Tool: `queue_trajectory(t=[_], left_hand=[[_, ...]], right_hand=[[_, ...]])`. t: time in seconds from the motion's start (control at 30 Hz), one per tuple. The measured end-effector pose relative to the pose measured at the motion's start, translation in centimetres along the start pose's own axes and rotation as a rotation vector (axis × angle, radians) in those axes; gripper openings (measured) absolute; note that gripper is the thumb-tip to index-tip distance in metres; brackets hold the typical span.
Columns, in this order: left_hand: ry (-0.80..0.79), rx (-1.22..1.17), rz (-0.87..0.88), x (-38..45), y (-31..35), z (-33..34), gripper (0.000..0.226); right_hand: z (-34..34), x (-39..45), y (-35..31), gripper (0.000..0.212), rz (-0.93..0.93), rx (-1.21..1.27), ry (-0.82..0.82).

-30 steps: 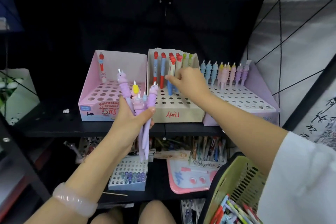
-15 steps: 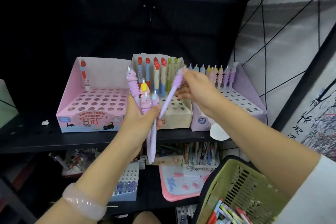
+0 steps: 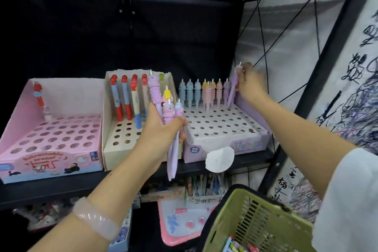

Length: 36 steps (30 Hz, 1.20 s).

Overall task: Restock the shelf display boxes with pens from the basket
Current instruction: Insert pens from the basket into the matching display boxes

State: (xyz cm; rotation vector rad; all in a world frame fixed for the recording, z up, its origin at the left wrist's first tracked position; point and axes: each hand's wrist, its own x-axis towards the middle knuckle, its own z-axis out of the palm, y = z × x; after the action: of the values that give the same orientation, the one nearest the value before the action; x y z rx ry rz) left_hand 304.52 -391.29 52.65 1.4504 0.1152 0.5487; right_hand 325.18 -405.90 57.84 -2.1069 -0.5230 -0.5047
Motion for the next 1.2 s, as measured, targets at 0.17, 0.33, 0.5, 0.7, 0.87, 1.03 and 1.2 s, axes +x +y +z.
queue_trajectory(t=[0.17, 0.33, 0.5, 0.7, 0.87, 1.03, 1.2], left_hand=[[-0.014, 0.016, -0.004, 0.4, -0.4, 0.5, 0.030], [-0.008, -0.011, -0.016, 0.6, -1.0, 0.4, 0.031], [-0.031, -0.013, -0.033, 0.6, -1.4, 0.5, 0.027], [-0.035, -0.016, -0.006, 0.5, -1.2, 0.3, 0.025], [-0.030, -0.007, 0.011, 0.4, -1.3, 0.7, 0.024], [-0.052, -0.072, -0.064, 0.3, -0.8, 0.7, 0.020], [-0.042, -0.011, -0.085, 0.5, -1.1, 0.5, 0.011]], right_hand=[[0.3, 0.9, 1.3, 0.020, -0.085, -0.137, 0.009], [0.8, 1.5, 2.5, 0.030, -0.087, -0.322, -0.120], [1.9, 0.9, 3.9, 0.033, 0.073, -0.373, -0.259], [2.3, -3.6, -1.1, 0.018, -0.089, -0.056, -0.102], [2.6, -9.2, -5.2, 0.027, 0.011, 0.444, -0.888], [2.3, -8.1, -5.3, 0.023, 0.025, 0.610, -0.672], [0.0, -2.7, -3.3, 0.014, 0.025, 0.440, -0.064]])
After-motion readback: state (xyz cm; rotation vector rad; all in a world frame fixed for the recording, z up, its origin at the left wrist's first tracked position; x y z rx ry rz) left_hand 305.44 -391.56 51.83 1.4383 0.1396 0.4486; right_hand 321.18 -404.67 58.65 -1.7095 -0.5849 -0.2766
